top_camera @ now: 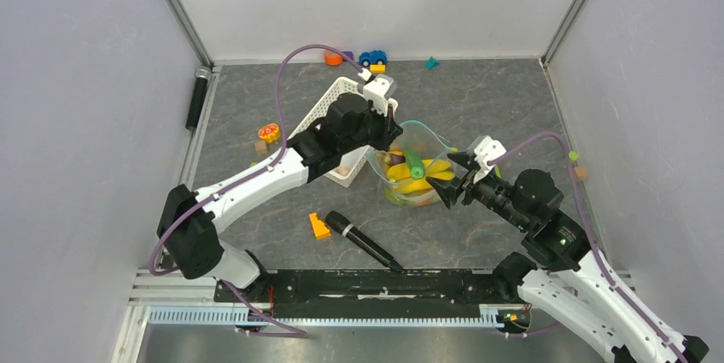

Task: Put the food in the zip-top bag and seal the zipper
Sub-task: Adjust the fake vegetable in the zipper food storage bag.

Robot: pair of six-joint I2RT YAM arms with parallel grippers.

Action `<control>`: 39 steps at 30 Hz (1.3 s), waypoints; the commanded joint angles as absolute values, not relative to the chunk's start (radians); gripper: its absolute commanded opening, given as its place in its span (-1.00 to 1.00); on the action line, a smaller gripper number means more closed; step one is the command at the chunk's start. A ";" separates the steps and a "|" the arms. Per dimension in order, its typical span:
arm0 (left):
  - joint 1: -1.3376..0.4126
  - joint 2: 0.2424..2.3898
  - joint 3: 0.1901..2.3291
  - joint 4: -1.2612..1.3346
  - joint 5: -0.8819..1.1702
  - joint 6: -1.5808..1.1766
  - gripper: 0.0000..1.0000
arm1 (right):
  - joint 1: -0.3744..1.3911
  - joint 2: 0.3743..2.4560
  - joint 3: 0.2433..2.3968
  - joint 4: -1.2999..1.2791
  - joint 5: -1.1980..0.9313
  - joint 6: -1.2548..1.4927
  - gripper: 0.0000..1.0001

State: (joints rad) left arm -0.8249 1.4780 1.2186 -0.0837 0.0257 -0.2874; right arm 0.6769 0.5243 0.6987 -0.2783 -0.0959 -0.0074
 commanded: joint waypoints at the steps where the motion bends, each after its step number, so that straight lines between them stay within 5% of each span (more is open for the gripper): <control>1: -0.821 1.477 1.271 -0.084 0.004 -0.256 -0.96 | 0.680 0.536 0.670 -0.157 -0.285 -0.131 0.49; 20: -0.819 1.434 1.241 -0.073 0.100 -0.235 -0.96 | 0.680 0.677 0.627 0.087 -0.330 -0.175 0.43; 26: -0.819 1.406 1.221 -0.057 0.121 -0.229 -0.96 | 0.679 0.705 0.632 0.083 -0.284 -0.169 0.09; 33: -0.819 1.373 1.189 -0.022 0.194 -0.206 -0.96 | 0.680 0.771 0.694 0.059 -0.110 -0.077 -0.99; 39: -0.819 1.342 1.167 -0.005 0.228 -0.193 -0.96 | 0.679 0.871 0.829 -0.084 -0.141 -0.028 -1.00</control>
